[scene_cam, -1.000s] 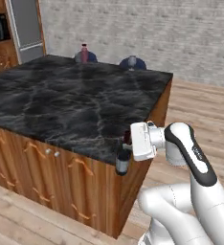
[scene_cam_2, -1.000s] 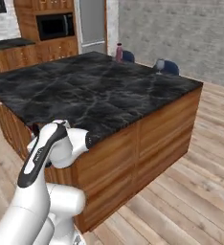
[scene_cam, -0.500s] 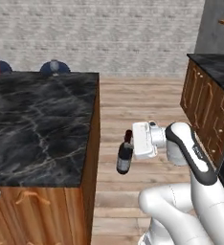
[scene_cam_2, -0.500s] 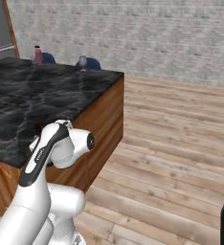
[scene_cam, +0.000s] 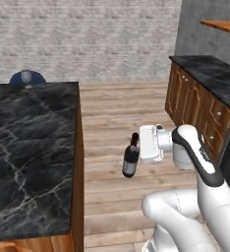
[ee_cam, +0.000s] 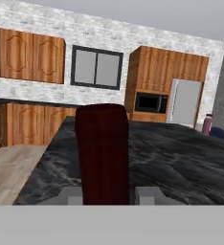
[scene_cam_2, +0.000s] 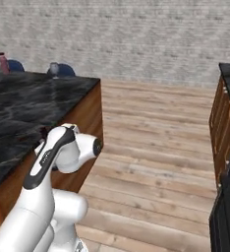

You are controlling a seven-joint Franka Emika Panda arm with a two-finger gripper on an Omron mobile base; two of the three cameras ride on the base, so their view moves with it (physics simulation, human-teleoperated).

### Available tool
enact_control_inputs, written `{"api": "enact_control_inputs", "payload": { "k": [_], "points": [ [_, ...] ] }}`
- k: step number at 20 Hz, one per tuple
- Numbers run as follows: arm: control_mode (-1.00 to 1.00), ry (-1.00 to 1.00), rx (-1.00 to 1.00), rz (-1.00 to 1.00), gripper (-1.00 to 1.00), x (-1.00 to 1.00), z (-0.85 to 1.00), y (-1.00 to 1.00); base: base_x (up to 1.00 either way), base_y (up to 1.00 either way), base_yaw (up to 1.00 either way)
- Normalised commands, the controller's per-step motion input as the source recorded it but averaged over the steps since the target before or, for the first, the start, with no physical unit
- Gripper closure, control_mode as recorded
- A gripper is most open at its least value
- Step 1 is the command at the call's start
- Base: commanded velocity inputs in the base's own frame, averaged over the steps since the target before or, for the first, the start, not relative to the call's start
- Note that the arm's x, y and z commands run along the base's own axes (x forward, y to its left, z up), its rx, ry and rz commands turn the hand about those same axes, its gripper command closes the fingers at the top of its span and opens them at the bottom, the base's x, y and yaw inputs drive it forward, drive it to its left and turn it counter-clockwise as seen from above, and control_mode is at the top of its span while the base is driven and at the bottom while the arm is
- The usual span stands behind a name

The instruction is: There is a wine glass and glass cup on the dining counter. Place the wine bottle next to the wine glass and the juice bottle next to the glass cup.

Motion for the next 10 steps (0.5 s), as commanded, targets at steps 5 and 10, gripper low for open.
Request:
{"api": "enact_control_inputs", "payload": {
  "k": [5, 10],
  "points": [
    [1.00, 0.00, 0.00, 0.00, 1.00, 0.00, 0.00, 0.00, 0.76, -0.04, -0.07],
    [1.00, 0.00, 0.00, 0.00, 1.00, 0.00, 0.00, 0.00, 0.81, -0.15, 0.00]
  ]
}}
